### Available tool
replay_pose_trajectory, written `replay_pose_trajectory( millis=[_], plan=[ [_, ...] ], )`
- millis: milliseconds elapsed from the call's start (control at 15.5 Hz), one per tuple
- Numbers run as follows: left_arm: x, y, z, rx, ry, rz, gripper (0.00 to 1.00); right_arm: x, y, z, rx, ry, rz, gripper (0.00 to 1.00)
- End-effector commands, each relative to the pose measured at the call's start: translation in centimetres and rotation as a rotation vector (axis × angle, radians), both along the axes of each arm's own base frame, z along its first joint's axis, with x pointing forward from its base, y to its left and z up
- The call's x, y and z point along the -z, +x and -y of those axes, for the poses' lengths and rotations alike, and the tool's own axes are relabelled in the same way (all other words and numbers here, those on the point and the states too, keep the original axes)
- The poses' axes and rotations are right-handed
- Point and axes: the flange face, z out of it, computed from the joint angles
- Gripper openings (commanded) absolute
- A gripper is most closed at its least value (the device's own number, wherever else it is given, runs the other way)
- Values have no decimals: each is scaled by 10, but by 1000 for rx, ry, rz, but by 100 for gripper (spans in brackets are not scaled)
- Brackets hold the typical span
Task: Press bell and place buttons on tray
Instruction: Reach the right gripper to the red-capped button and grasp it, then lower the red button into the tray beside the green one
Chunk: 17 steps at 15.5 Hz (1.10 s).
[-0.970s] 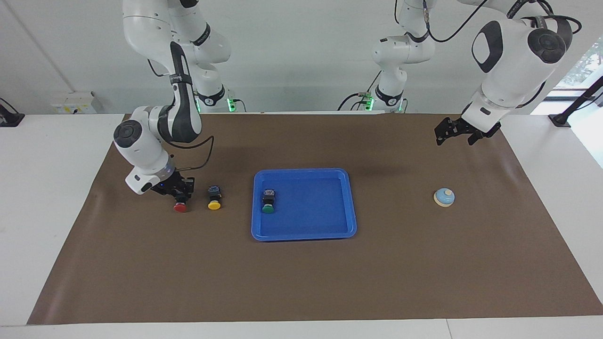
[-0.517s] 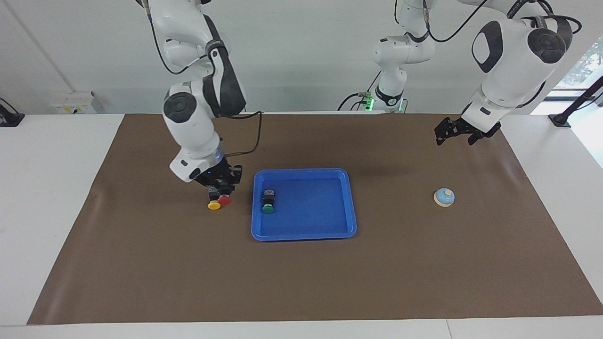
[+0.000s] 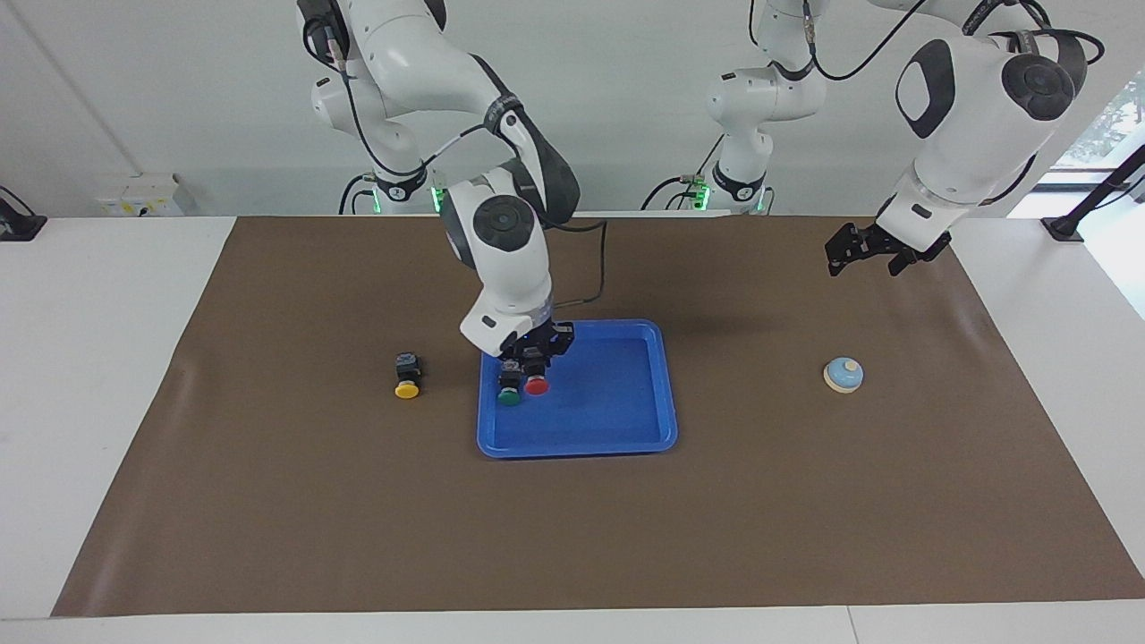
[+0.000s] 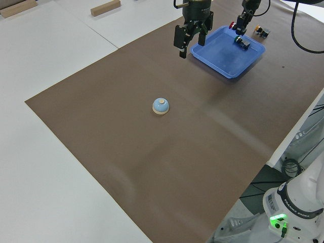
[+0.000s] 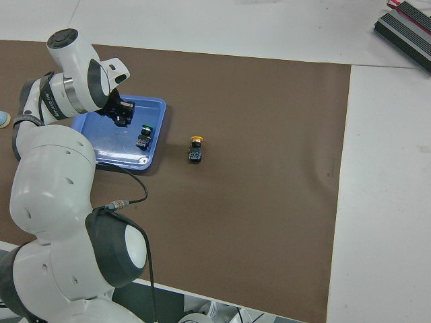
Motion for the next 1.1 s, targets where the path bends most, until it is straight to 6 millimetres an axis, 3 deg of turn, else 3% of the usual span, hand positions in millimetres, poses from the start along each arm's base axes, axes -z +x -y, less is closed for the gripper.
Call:
replay_pose_trajectory(
  millis=[0, 129, 388, 517, 711, 1035],
  plan=[
    [-5, -4, -1, -7, 10, 5, 100, 17, 7, 2, 28, 1, 15, 0],
    [-6, -3, -1, -8, 10, 6, 100, 31, 0, -2, 30, 6, 12, 0],
    [-6, -3, -1, -7, 9, 6, 100, 37, -6, -8, 41, 3, -8, 0],
    [-6, -3, -1, -7, 9, 6, 100, 38, -17, -23, 45, 1, -20, 0],
    [-6, -3, -1, -7, 9, 6, 100, 52, -29, -17, 45, -12, -37, 0],
    [-6, -3, -1, -7, 9, 6, 100, 53, -31, -16, 53, -16, -46, 0]
  ],
)
